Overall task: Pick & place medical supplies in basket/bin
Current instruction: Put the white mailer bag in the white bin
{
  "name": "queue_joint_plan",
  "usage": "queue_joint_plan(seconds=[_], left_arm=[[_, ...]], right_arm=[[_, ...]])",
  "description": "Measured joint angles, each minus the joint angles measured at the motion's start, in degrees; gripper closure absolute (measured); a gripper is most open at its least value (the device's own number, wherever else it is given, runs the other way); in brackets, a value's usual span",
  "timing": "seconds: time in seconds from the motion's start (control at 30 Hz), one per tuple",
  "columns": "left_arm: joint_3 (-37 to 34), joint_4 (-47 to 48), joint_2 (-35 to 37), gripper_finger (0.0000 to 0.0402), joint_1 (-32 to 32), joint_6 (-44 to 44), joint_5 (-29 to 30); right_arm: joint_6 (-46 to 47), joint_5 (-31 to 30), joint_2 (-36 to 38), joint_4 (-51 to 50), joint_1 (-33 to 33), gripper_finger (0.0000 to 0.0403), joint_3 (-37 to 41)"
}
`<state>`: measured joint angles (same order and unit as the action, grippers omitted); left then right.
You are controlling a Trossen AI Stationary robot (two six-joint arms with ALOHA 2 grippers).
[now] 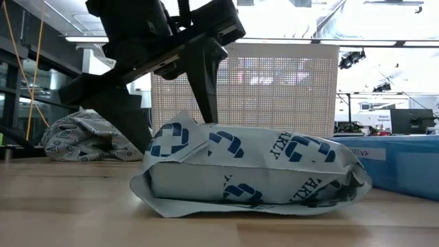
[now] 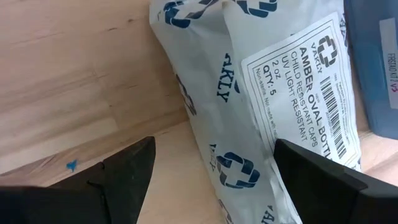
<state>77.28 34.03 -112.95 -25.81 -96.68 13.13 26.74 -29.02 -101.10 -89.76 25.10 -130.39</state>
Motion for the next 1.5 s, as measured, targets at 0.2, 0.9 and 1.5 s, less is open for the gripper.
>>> queue_joint_plan(seconds=[0.2, 0.9, 1.5], left_arm=[[-0.04, -0.01, -0.09, 0.0039, -0.02, 0.01, 0.08], [-0.17, -1.31, -0.15, 0.0255, -0.06, 0.42, 1.64], [-0.31, -0.71, -0.20, 0.0379, -0.06, 0.39, 4.21]], right_arm=[[0.03, 0.02, 0.00, 0.00, 0.00, 0.0126, 0.00], [0.00, 0.28, 0.00, -0.02, 0.00, 0.0126, 0.02], [-0.22, 0.26, 0.00, -0.02, 0.02, 0.0126, 0.04]])
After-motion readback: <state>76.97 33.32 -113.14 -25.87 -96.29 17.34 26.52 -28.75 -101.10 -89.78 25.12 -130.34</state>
